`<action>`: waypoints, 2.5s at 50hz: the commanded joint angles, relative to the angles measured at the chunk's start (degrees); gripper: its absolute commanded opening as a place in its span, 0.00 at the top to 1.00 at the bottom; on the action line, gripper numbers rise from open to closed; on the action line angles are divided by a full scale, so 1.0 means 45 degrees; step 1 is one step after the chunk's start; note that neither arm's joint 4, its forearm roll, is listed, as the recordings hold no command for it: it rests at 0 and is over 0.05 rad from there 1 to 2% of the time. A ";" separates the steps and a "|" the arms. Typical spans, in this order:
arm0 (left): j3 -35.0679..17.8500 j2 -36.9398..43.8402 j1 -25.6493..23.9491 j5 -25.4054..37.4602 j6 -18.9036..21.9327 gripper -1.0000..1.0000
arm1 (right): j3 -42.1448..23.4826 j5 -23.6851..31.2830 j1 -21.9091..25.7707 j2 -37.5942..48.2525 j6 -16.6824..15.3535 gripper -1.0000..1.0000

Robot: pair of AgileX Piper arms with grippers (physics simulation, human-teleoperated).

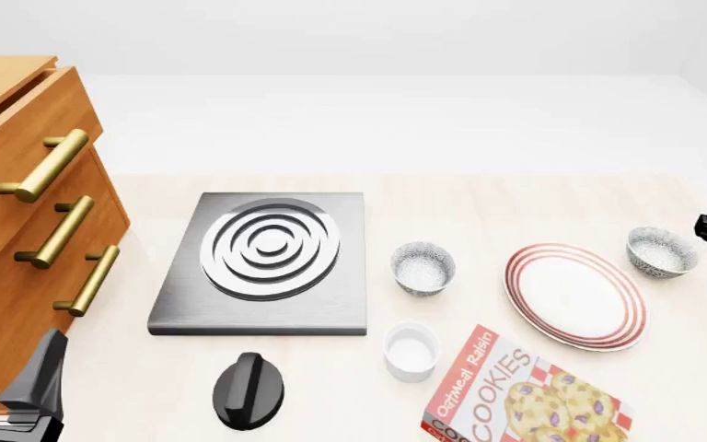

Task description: Pick the akita bowl next to the plate and place it on the plate.

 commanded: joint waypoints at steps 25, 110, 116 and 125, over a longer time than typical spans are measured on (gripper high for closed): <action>0.0000 0.0000 0.0000 0.0000 0.0000 0.00 | -0.1467 0.1039 -0.0127 0.1606 0.0775 0.00; 0.0000 0.0000 0.0000 0.0000 0.0000 0.00 | -0.5212 0.4630 -0.0250 0.4738 0.2938 0.00; 0.0000 0.0000 0.0000 0.0000 0.0000 0.00 | -0.5378 0.4777 -0.0331 0.4905 0.3022 0.00; 0.0000 0.0000 0.0000 0.0000 0.0000 0.00 | -0.5655 0.4945 -0.0419 0.5223 0.3148 0.00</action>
